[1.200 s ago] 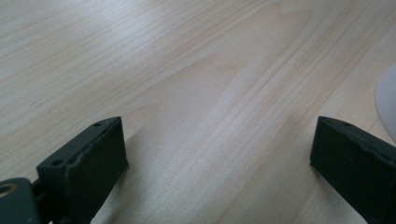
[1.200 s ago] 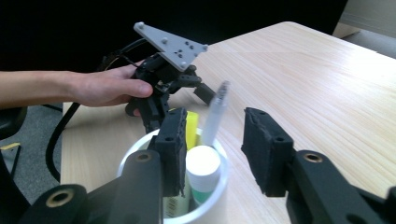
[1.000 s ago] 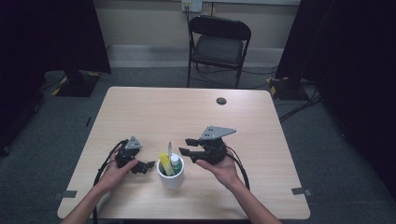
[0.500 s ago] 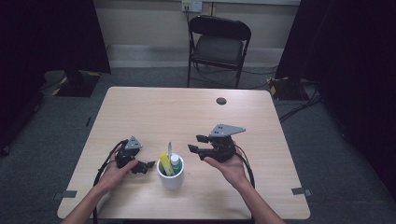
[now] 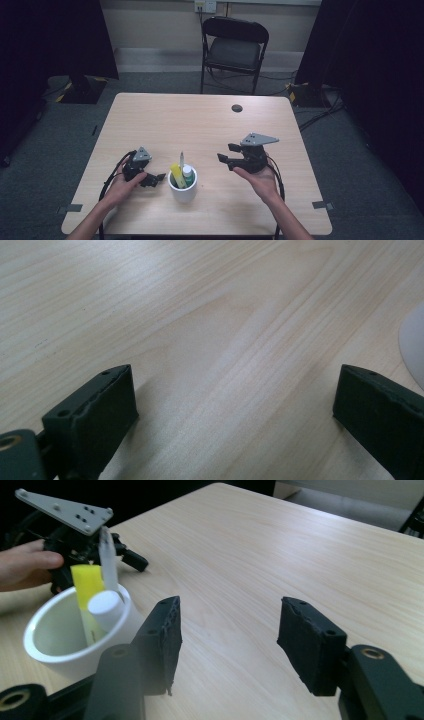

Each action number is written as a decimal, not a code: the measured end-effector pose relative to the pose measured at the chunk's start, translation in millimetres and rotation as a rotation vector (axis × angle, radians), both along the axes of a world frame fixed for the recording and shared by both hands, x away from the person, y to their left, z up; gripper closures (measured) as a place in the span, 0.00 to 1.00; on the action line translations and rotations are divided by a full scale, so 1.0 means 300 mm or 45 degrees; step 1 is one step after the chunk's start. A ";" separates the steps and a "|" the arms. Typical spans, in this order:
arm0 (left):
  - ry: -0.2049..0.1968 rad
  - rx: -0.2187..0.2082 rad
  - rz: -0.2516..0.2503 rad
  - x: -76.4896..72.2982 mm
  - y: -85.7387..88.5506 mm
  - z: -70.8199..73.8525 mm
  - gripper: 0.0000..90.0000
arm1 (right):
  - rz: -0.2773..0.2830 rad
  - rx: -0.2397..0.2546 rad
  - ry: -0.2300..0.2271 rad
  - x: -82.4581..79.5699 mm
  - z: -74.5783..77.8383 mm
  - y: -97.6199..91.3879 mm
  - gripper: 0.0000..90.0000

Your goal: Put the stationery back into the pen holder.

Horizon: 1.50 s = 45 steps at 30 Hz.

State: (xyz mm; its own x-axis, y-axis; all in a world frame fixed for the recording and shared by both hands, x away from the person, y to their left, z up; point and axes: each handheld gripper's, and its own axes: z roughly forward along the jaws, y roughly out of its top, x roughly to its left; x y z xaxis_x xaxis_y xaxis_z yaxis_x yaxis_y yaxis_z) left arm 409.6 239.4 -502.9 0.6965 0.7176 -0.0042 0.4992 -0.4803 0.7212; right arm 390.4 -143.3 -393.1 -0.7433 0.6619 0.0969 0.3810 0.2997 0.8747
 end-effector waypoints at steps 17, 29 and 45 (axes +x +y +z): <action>0.002 -0.001 0.001 0.000 0.000 0.000 0.03 | -0.218 -0.045 0.104 0.006 -0.121 -0.209 0.32; 0.007 -0.002 0.013 -0.001 -0.001 -0.001 0.03 | -0.356 -0.145 0.193 -0.003 -0.209 -0.358 0.24; 0.003 0.001 0.018 0.001 -0.001 -0.002 0.01 | -0.528 -0.323 0.208 0.010 -0.346 -0.425 0.16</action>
State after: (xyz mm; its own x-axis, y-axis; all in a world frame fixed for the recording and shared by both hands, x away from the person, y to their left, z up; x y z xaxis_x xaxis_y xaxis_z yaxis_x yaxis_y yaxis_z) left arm 410.0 239.0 -503.5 0.6863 0.7273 -0.0053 0.5074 -0.4735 0.7199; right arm 393.4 -270.7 -497.0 -0.4019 0.9156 -0.0121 0.6383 0.2896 0.7132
